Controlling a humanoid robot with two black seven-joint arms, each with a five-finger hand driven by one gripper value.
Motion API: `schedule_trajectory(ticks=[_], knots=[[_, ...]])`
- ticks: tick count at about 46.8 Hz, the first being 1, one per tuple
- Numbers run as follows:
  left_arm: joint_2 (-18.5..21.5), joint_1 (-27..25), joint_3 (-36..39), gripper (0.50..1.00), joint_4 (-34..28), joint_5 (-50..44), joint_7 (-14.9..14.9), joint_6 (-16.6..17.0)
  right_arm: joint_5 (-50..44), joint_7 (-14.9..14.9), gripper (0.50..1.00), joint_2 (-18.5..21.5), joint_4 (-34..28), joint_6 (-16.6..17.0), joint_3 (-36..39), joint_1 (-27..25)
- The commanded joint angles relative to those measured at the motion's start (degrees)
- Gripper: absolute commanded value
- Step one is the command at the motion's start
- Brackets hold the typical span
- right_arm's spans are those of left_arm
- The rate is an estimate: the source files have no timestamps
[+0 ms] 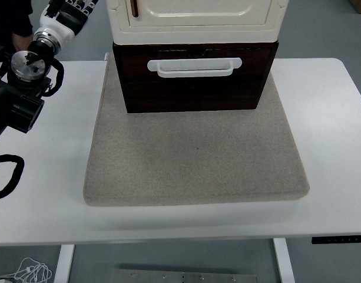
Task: Open the drawer under the combination cabinet
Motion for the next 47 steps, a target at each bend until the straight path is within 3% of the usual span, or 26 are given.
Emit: schedule_trajectory(ticks=[1,11,30,47], knots=[[0.0,0.0,0.0,1.0,0.0,0.0,0.0,0.0,0.0,0.0,0.926,0.0,0.0,0.0,0.0,0.0],[0.2,-0.1,0.0,1.0,0.1,-0.1,0.0,0.0,0.0,0.0,0.926,0.0,0.0,0.0,0.0,0.0],[5.0,-1.5,-0.6,1.0,0.4,-0.3,0.0,-1.8,0.0,0.0,0.926,0.0,0.0,0.0,0.0,0.1],[10.8,-10.0,0.0,1.0,0.2,1.2,0.0,-2.0,0.0,0.0,0.926,0.0,0.0,0.0,0.0,0.0]])
